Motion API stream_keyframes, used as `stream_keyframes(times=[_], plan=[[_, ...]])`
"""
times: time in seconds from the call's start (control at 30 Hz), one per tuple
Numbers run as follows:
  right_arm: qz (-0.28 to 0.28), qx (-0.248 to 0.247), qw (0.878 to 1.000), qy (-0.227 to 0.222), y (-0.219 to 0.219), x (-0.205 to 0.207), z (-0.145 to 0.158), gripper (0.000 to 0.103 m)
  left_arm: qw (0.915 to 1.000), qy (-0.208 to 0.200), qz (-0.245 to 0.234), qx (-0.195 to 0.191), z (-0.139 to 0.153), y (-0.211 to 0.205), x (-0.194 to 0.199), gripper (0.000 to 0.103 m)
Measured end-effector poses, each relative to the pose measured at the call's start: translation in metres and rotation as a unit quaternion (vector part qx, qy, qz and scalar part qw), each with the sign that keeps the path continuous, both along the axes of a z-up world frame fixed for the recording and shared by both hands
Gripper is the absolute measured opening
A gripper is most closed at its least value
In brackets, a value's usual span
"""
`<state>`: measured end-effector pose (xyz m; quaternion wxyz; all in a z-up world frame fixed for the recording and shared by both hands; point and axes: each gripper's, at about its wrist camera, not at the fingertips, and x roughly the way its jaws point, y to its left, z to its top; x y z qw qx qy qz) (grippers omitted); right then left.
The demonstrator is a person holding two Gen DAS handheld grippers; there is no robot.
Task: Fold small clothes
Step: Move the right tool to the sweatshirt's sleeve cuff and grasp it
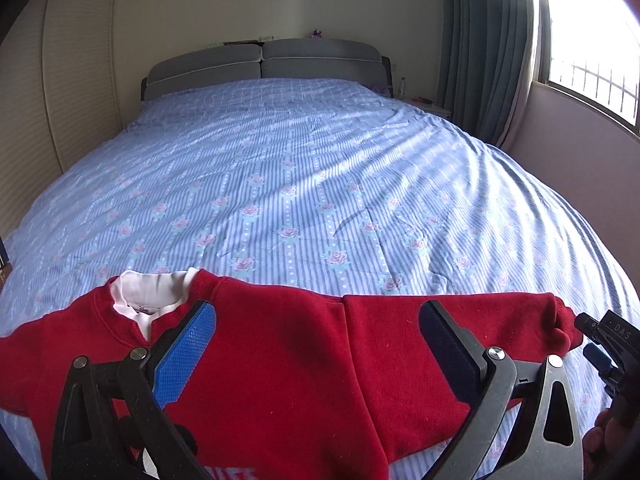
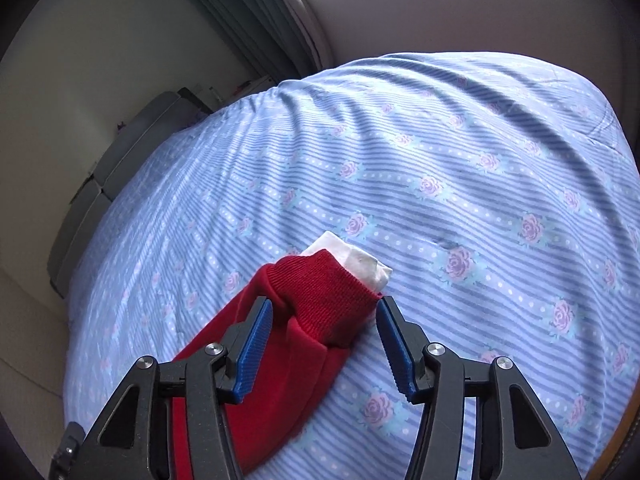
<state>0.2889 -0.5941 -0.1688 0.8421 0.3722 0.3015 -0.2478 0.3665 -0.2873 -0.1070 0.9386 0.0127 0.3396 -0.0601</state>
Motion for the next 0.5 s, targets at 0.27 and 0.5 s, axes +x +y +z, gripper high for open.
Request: stream_keyframes(times=[0.27,0.5], plan=[[-0.013,0.073,0.997,-0.004,-0.02,0.018,-0.038,0.054,0.9997,0.021,0.01,-0.002,-0.019,-0.012,0.015,0.103],[0.017,0.084,0.995,-0.041,-0.014,0.02,-0.031,0.02,0.9995,0.027,0.018,0.003,-0.013,0.007,0.007,0.103]])
